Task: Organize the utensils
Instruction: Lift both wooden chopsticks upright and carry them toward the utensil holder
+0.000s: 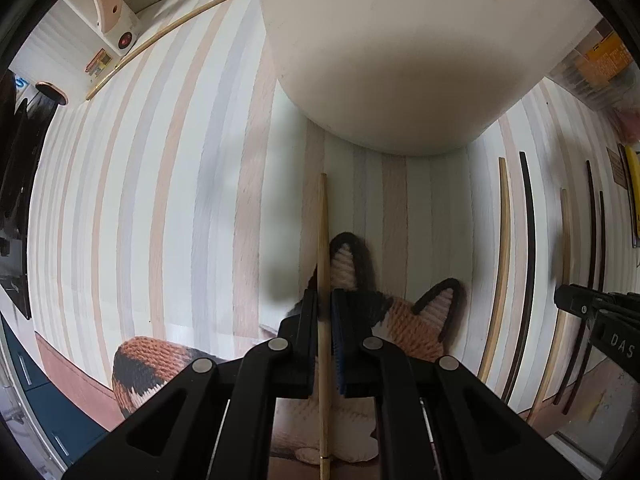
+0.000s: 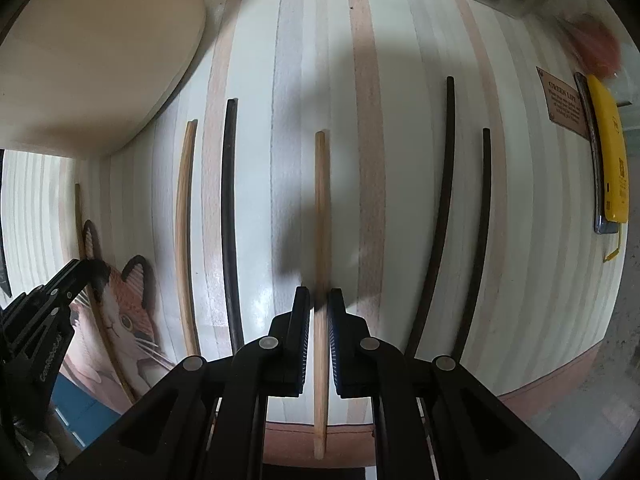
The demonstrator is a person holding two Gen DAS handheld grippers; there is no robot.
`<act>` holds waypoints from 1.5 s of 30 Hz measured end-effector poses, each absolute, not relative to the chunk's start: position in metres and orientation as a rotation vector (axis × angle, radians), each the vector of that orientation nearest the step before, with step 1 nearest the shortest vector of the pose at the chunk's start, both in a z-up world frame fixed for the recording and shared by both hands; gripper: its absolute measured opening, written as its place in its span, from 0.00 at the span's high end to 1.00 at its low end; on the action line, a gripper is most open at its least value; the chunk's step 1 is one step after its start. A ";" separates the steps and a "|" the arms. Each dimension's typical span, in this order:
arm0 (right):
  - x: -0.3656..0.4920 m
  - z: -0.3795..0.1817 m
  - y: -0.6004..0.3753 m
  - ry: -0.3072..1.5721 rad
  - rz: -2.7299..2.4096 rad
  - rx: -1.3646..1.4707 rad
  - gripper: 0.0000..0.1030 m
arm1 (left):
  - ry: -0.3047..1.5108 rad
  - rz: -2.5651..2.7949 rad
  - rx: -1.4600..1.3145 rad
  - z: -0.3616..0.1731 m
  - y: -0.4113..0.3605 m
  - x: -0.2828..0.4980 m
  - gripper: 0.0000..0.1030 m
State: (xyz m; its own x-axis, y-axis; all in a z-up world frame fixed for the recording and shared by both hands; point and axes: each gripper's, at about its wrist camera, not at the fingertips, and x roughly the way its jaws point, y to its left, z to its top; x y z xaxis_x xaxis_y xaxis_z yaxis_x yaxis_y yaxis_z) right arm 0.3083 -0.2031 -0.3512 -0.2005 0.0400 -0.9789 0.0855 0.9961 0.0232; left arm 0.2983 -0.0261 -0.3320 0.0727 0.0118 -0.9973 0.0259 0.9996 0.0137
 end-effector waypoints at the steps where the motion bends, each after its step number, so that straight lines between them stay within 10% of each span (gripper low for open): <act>1: 0.305 -0.350 -0.208 1.768 -0.041 0.090 0.90 | 1.498 -0.008 0.021 -0.331 -0.026 0.299 0.95; 45: 0.248 -0.176 -0.224 1.185 -0.006 0.212 0.93 | 1.046 0.034 -0.034 -0.167 -0.002 0.219 0.96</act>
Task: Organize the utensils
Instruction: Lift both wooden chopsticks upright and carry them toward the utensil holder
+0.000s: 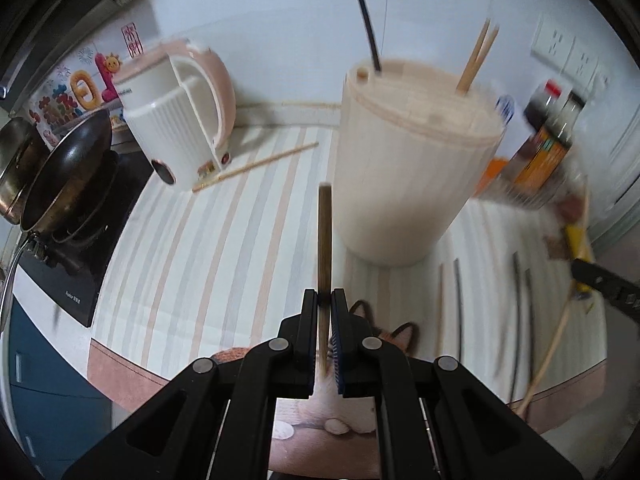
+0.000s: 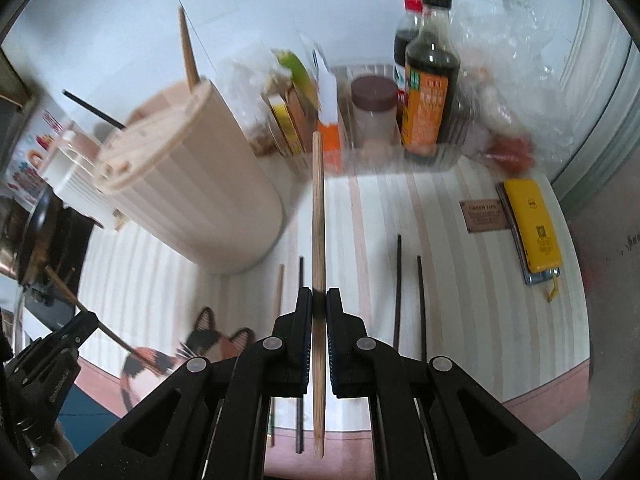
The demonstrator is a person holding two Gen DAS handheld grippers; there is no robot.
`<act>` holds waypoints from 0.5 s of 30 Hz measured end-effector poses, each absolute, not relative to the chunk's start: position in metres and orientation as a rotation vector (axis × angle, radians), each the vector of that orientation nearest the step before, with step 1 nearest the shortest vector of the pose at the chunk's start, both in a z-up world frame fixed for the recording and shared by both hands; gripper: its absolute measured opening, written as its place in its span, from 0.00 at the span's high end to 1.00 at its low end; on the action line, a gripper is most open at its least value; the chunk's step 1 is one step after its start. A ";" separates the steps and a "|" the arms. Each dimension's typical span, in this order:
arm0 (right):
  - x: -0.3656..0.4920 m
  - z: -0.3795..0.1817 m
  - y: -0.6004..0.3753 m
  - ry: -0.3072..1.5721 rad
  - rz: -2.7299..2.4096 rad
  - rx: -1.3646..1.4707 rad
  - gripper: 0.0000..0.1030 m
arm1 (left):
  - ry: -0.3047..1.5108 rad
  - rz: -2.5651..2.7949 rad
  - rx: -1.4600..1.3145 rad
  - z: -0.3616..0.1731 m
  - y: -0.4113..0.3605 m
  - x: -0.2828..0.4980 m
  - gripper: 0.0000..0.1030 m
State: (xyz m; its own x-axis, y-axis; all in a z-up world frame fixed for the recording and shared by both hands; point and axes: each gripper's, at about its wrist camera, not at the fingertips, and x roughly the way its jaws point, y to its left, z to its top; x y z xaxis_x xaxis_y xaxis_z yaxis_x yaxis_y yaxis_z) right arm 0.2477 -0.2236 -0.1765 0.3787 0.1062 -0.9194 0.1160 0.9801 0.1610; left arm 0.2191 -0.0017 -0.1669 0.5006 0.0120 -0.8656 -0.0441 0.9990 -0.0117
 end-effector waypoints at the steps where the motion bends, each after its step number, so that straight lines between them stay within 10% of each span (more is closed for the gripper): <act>1: 0.248 -0.171 -0.224 1.173 -0.002 0.219 0.93 | 1.029 0.029 -0.043 -0.158 -0.001 0.217 0.96; 15: 0.281 -0.083 -0.218 0.982 0.065 0.276 0.93 | 0.836 -0.038 -0.131 -0.053 0.012 0.224 0.96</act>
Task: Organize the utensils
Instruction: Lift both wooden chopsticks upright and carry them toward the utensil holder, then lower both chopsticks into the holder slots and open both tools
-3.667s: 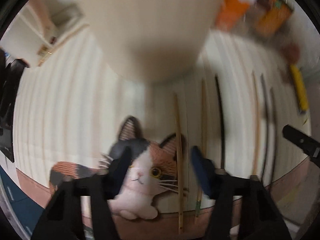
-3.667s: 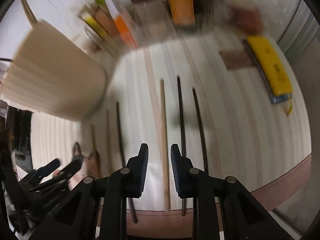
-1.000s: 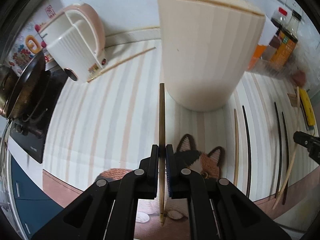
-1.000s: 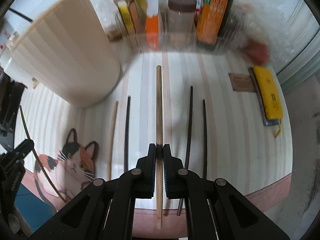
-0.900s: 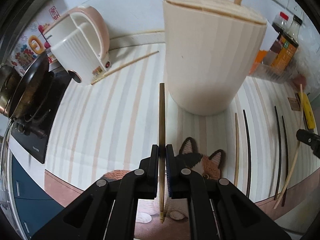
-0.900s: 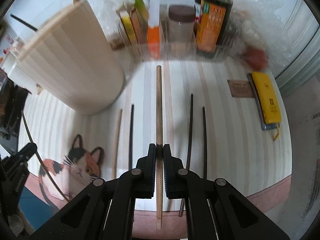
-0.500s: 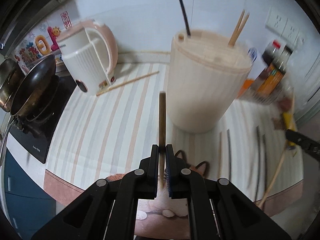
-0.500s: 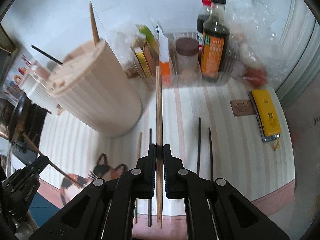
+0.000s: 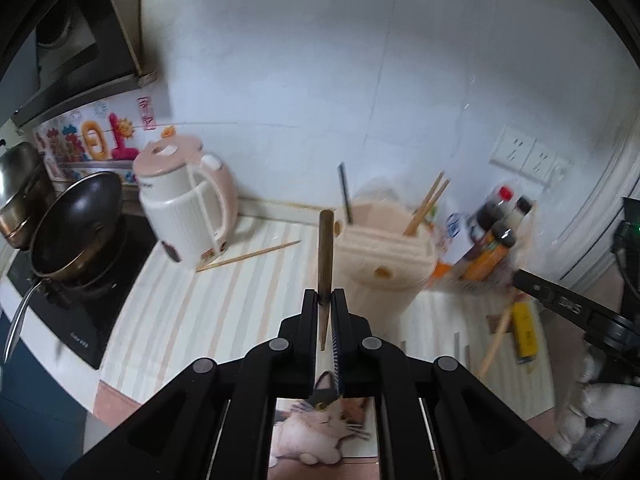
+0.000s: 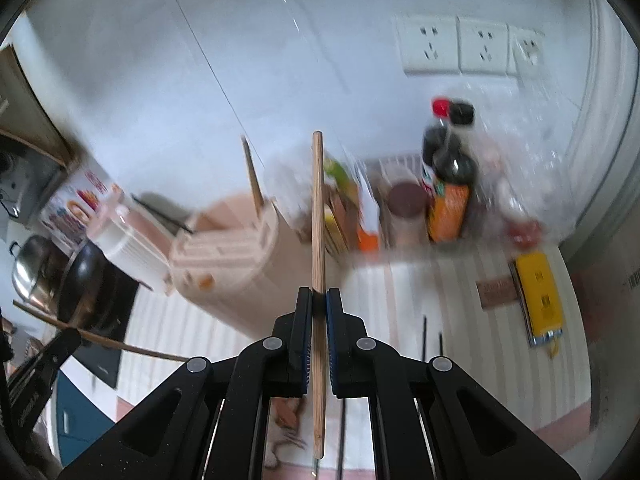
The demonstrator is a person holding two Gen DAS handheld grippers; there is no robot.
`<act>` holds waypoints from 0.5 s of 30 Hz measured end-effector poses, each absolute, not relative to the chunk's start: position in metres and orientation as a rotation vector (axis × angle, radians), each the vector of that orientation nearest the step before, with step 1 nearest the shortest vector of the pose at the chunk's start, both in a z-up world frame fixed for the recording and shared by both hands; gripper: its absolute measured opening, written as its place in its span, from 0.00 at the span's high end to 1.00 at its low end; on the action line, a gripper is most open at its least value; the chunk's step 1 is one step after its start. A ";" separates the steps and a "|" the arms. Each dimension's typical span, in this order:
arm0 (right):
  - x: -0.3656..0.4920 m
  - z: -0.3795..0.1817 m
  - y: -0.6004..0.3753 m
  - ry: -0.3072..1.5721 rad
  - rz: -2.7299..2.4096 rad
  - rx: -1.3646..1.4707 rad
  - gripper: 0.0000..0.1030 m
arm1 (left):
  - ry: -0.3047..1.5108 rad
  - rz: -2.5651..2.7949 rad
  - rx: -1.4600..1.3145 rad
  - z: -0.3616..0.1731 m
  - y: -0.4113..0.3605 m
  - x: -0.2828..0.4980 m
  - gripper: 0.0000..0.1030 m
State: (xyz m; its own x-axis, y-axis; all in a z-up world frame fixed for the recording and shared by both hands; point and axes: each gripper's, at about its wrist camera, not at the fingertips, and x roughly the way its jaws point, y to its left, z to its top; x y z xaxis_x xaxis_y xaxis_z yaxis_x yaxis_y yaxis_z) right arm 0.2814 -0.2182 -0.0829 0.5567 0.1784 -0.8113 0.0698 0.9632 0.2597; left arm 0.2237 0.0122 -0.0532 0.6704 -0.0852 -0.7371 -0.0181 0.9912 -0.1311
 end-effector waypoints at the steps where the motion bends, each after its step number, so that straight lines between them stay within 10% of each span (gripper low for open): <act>1: 0.287 -0.077 -0.217 0.971 0.072 0.283 0.93 | 0.833 -0.052 -0.143 -0.047 0.013 0.226 0.96; 15: 0.353 -0.008 -0.201 0.852 0.140 0.332 0.93 | 0.714 -0.146 -0.190 0.039 0.007 0.248 0.96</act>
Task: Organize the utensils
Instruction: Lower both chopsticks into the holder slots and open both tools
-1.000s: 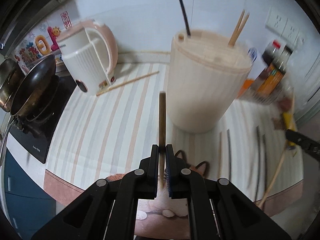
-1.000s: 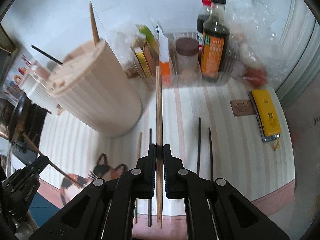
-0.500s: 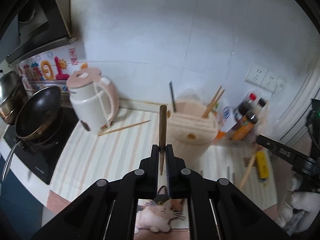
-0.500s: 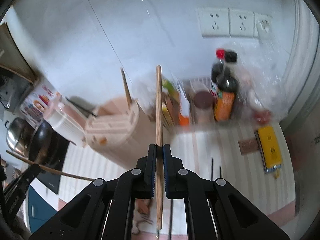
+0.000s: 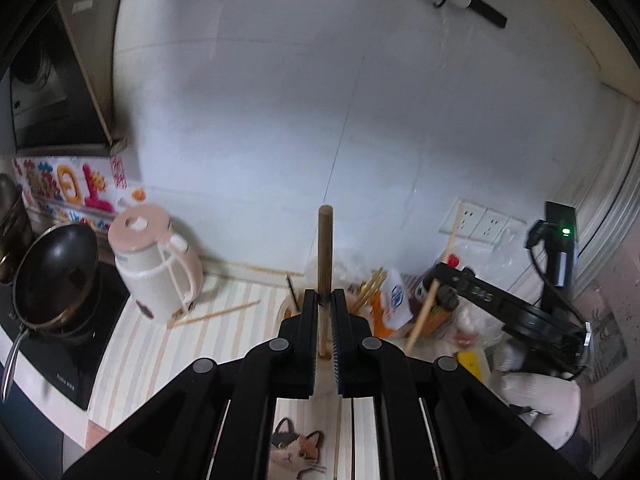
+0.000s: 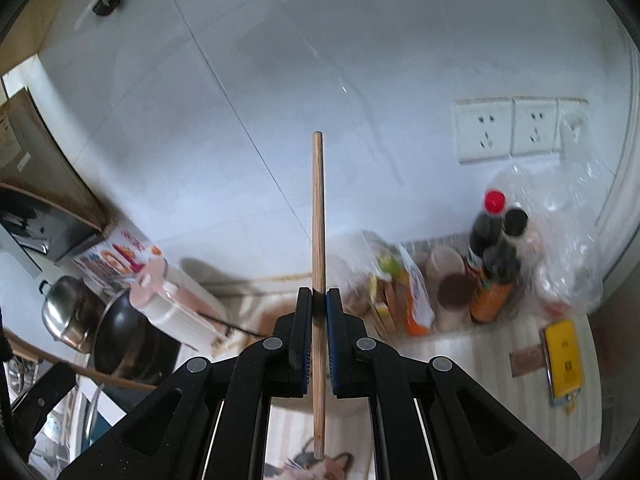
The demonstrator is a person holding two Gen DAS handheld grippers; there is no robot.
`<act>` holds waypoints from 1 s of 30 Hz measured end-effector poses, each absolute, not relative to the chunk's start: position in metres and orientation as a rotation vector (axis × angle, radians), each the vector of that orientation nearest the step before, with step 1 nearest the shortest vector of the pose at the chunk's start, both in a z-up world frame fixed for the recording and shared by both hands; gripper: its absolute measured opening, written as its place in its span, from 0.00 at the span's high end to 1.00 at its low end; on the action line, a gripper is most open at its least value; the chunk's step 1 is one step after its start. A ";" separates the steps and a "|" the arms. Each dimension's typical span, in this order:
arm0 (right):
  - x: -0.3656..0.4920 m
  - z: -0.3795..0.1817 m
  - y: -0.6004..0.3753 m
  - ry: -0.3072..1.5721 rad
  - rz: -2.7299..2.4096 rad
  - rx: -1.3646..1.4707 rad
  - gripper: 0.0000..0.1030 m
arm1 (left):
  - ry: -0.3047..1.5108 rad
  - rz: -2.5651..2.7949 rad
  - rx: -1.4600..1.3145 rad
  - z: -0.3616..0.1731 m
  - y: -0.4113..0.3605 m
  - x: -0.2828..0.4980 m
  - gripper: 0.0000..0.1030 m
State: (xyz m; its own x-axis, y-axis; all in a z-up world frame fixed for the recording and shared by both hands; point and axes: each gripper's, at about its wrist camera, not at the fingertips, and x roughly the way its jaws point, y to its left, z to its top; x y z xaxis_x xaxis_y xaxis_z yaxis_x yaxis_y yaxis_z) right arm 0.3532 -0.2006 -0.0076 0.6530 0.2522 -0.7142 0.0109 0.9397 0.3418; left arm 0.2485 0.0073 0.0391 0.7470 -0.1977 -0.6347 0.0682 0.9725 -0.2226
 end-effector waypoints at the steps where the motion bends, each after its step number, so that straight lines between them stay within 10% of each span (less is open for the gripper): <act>1: 0.358 -0.005 -0.200 0.842 0.137 0.336 0.93 | 0.705 -0.146 -0.186 0.043 0.006 0.253 0.96; 30: 0.440 -0.080 -0.164 0.682 0.088 0.326 0.93 | 0.989 -0.093 -0.172 -0.061 -0.002 0.395 0.95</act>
State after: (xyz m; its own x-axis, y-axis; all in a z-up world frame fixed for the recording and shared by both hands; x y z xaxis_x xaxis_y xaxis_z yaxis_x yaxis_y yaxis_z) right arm 0.4397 -0.1636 -0.0796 0.7745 0.1858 -0.6046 0.0258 0.9458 0.3237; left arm 0.3946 -0.0024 -0.0607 0.5469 -0.1564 -0.8224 -0.0001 0.9824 -0.1868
